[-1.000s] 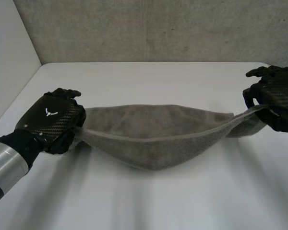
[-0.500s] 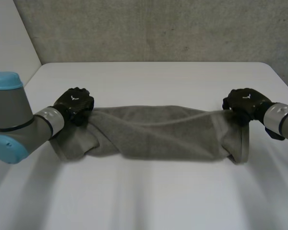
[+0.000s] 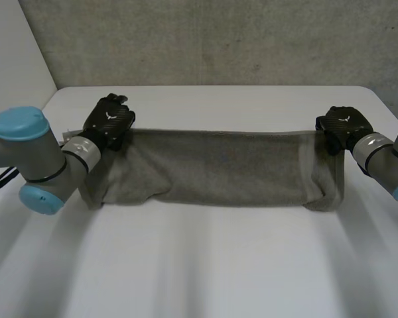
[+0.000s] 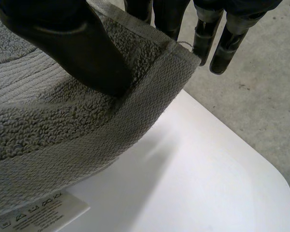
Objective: Fold the towel.
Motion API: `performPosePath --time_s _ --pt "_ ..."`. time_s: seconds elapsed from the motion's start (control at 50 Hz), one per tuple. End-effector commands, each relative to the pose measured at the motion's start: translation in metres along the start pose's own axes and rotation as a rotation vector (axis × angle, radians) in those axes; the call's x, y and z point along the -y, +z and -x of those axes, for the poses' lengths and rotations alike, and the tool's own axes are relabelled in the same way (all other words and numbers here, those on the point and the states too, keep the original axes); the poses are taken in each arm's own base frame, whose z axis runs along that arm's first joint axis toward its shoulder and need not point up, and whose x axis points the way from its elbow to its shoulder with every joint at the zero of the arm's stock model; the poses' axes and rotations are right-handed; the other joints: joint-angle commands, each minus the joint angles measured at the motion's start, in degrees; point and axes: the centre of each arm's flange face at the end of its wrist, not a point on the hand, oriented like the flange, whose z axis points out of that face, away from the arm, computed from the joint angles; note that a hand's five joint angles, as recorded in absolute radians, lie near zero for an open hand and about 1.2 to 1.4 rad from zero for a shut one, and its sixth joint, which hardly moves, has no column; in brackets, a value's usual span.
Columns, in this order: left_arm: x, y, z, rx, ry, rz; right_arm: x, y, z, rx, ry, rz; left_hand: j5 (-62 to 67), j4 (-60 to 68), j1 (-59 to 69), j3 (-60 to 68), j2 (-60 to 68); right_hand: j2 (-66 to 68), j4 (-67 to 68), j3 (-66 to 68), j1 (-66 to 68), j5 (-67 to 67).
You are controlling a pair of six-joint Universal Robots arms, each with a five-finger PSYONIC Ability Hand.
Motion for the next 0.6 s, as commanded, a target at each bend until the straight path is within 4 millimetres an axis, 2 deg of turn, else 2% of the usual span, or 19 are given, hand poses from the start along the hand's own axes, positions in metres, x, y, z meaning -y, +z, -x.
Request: performPosePath --time_s 0.02,0.24,0.26,0.28,0.32,0.34,0.36,0.38,0.4,0.42,0.44,0.48,0.5,0.52,0.56,0.58,0.6 --pt "-0.015 0.005 -0.008 -0.005 -0.002 0.004 -0.005 0.01 0.004 0.0 -0.009 -0.012 4.1 -3.2 5.0 -2.4 6.4 4.1 -4.4 -2.9 4.6 3.5" --pt "-0.03 0.006 -0.019 -0.026 -0.011 0.028 -0.024 0.024 0.01 0.01 -0.025 0.01 4.1 -3.2 5.0 -2.4 6.4 4.1 -4.4 -2.9 4.6 3.5" --pt "-0.03 0.006 -0.02 -0.028 -0.012 0.029 -0.026 0.025 0.01 0.009 -0.03 0.014 -3.3 -3.2 -2.5 -2.4 -1.0 0.8 -4.4 -2.9 1.4 0.2" --pt "-0.03 0.006 -0.02 -0.028 -0.012 0.029 -0.026 0.025 0.01 0.009 -0.03 0.014 -3.4 -3.2 -2.6 -2.4 -1.1 0.8 -4.4 -2.9 1.3 0.2" --pt "-0.03 0.006 -0.022 -0.03 -0.012 0.03 -0.026 0.027 0.009 -0.006 -0.042 0.015 -25.5 -3.2 -24.7 -2.4 -23.2 -39.6 -4.4 -2.9 -39.0 -40.2" --pt "-0.03 0.006 -0.022 -0.03 -0.012 0.03 -0.026 0.027 0.009 -0.006 -0.042 0.015 -25.6 -3.2 -24.8 -2.4 -23.3 -39.7 -4.4 -2.9 -39.2 -40.3" --pt "-0.028 0.006 -0.022 -0.029 -0.012 0.025 -0.025 0.027 0.006 -0.024 -0.045 0.016 -41.4 -3.2 -40.6 -2.4 -39.1 -53.9 -4.4 -2.9 -53.3 -54.5" --pt "-0.027 0.006 -0.022 -0.029 -0.012 0.025 -0.022 0.026 0.005 -0.041 -0.05 0.017 -41.6 -3.2 -40.8 -2.4 -39.3 -65.9 -4.4 -2.9 -65.3 -66.5" --pt "-0.025 0.006 -0.02 -0.022 -0.01 0.024 -0.022 0.026 0.005 -0.041 -0.05 0.017 -55.6 -3.2 -54.8 -2.4 -53.3 -65.9 -4.4 -2.9 -65.4 -66.5" --pt "-0.024 0.005 -0.02 -0.019 -0.012 0.026 -0.019 0.026 0.008 -0.044 -0.056 0.012 -63.2 -3.2 -62.4 -2.4 -60.9 -65.9 -4.4 -2.9 -65.4 -66.5" --pt "-0.024 0.005 -0.02 -0.019 -0.012 0.026 -0.014 0.024 0.012 -0.039 -0.056 0.006 -63.3 -3.2 -62.5 -2.4 -61.0 -65.9 -4.4 -2.9 -65.4 -66.5" --pt "-0.008 0.002 -0.017 -0.016 -0.006 -0.002 -0.007 0.021 0.014 -0.037 -0.054 -0.01 -63.5 -3.2 -62.6 -2.4 -61.2 -65.9 -4.4 -2.9 -65.4 -66.5" --pt "0.0 0.0 -0.013 -0.01 -0.006 -0.013 0.005 0.016 0.011 -0.046 -0.057 -0.035 -63.6 -3.2 -62.8 -2.4 -61.3 -65.9 -4.4 -2.9 -65.4 -66.5" --pt "0.0 0.0 -0.013 -0.01 -0.006 -0.013 0.005 0.016 0.011 -0.046 -0.057 -0.035 -63.6 -3.2 -62.8 -2.4 -61.3 -65.9 -4.4 -2.9 -65.4 -66.5" --pt "0.007 -0.003 -0.01 -0.004 -0.003 -0.02 0.031 0.002 0.001 -0.081 -0.068 -0.091 -64.0 -3.2 -63.1 -2.4 -61.7 -65.9 -4.4 -2.9 -65.4 -66.5" --pt "0.011 -0.008 -0.007 0.001 -0.004 -0.022 0.031 0.002 0.001 -0.081 -0.068 -0.091 -64.1 -3.2 -63.3 -2.4 -61.8 -65.9 -4.4 -2.9 -65.4 -66.5" --pt "0.017 -0.012 -0.004 0.005 -0.004 -0.025 0.04 -0.005 -0.003 -0.092 -0.073 -0.11 -64.1 -3.2 -63.3 -2.4 -61.8 -65.9 -4.4 -2.9 -65.4 -66.5"
